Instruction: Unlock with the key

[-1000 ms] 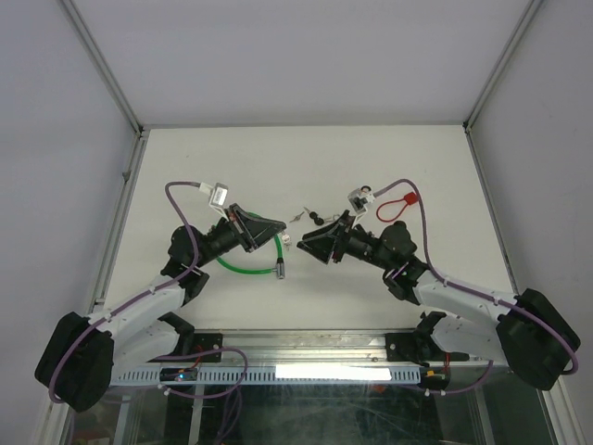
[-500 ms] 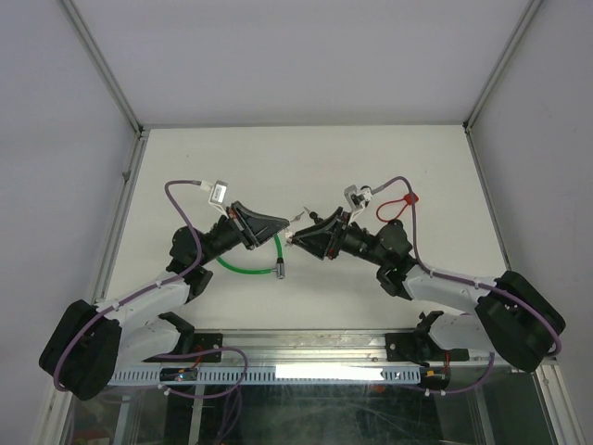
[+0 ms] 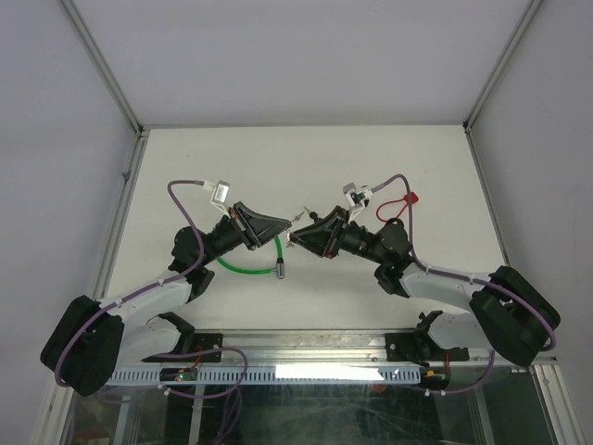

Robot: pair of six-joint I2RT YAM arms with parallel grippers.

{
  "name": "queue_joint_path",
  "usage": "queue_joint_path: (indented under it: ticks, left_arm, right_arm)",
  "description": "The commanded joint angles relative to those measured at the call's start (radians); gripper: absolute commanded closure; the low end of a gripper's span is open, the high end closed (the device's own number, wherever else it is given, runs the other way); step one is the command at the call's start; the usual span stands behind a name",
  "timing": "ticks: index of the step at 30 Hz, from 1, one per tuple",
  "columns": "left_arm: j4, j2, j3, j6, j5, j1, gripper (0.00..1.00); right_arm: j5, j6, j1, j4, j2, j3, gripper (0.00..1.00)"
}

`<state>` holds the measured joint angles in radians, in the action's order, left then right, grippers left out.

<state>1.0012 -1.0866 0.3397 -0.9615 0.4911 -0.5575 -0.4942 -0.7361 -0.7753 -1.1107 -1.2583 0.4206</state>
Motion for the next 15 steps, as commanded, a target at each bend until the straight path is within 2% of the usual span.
queue_joint_path:
  ticks: [1, 5, 10, 13, 14, 15]
  left_arm:
    - [0.077, 0.006, 0.016, -0.005, -0.015, -0.01, 1.0]
    - [0.076, 0.01, 0.016, -0.006, -0.02, -0.011, 1.0]
    - [0.079, 0.002, 0.015, -0.011, -0.023, -0.016, 1.0]
    - [0.053, 0.006, 0.017, 0.0, -0.022, -0.015, 1.0]
    - [0.023, 0.017, 0.02, 0.013, -0.028, -0.016, 0.98]
    - [-0.022, 0.03, 0.023, 0.026, -0.038, -0.016, 0.91]
  right_arm:
    - [-0.02, -0.009, 0.0, -0.078, -0.004, 0.04, 0.79]
    - [-0.023, -0.013, 0.0, -0.08, -0.006, 0.038, 0.86]
    - [-0.03, -0.017, 0.0, -0.084, -0.008, 0.037, 1.0]
    - [-0.021, -0.018, 0.002, -0.08, -0.007, 0.031, 1.0]
    - [-0.014, -0.017, 0.003, -0.074, -0.005, 0.026, 1.0]
    - [-0.009, -0.017, 0.006, -0.068, 0.002, 0.019, 1.0]
